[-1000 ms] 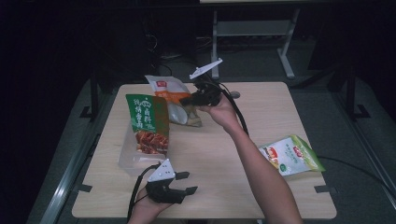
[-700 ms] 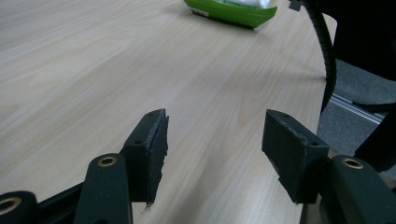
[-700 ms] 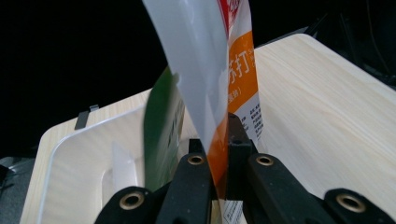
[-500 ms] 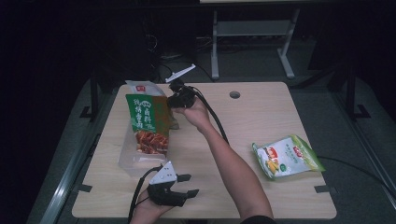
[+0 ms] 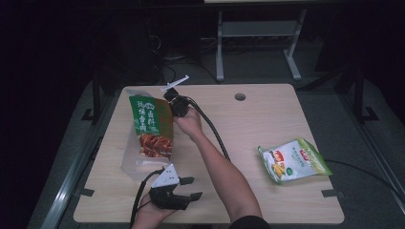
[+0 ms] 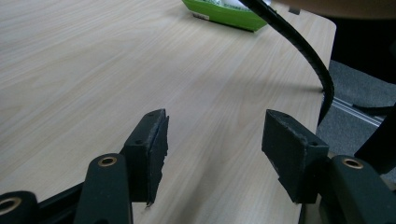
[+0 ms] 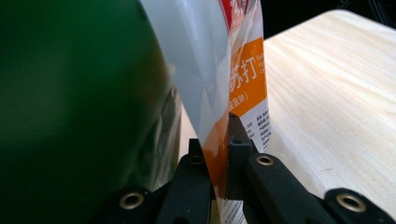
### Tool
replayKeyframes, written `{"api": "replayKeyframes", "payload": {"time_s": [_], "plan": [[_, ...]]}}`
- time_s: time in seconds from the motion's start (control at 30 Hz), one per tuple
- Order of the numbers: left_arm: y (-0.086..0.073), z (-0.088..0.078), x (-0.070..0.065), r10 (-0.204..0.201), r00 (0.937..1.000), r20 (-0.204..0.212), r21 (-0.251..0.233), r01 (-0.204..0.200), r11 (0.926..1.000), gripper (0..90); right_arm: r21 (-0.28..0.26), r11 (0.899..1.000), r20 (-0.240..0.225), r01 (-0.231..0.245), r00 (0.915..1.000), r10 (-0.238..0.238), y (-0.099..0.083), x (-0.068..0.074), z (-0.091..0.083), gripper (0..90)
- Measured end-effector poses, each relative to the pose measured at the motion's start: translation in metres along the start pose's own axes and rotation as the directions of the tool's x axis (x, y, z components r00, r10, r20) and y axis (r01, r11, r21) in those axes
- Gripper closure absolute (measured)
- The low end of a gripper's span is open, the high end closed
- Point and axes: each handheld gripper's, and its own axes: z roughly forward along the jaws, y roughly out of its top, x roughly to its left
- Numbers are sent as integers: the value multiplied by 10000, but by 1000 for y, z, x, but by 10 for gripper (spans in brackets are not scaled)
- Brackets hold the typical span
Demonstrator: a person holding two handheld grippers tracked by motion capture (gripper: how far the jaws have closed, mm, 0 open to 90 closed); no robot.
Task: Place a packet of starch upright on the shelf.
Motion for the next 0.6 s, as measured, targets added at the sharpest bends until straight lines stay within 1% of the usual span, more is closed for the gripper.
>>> {"api": "replayKeyframes", "payload": {"time_s": [0.03, 0.07, 0.1, 0.13, 0.2, 0.3, 0.4, 0.43, 0.5, 0.6], "plan": [[0, 0, 0, -21, 10000, 12, 8, 21, 10000, 404, 106, 9999, 21, 7, 10000, -8, -2, 0, 3, 897], [0, 0, 1, -30, 10000, 33, 1, 30, 10000, 405, -39, 9999, -151, -104, 9998, 104, -4, -1, 4, 897], [0, 0, 1, -30, 10000, 33, 1, 30, 10000, 405, -39, 9999, -151, -104, 9998, 104, -4, -1, 4, 897], [0, 1, 0, -22, 10000, 51, -17, 22, 10000, 405, 20, 10000, 34, 19, 10000, -19, -7, 0, 2, 896], [0, 2, -1, 13, 10000, 56, 66, -14, 10000, 405, 137, 9999, 196, 105, 9997, -107, -10, 0, 0, 897], [0, 3, -2, 38, 10000, 73, 102, -39, 9999, 405, 198, 9998, 216, -15, 9998, 10, -17, -4, -3, 897], [0, 2, -2, 59, 10000, 36, 99, -59, 9999, 405, 263, 9997, 203, 14, 9998, -19, -22, -5, -4, 896], [0, 2, -2, 50, 10000, 21, 96, -50, 9999, 405, 281, 9996, 299, 36, 9995, -45, -23, -5, -4, 896], [-1, 3, -2, 70, 10000, 21, 104, -70, 9999, 404, 336, 9992, 231, -194, 9996, 186, -26, -7, -5, 896], [-2, 3, -2, 87, 10000, 13, 147, -87, 9999, 402, 355, 9990, 191, -283, 9994, 276, -26, -9, -5, 886]]}}
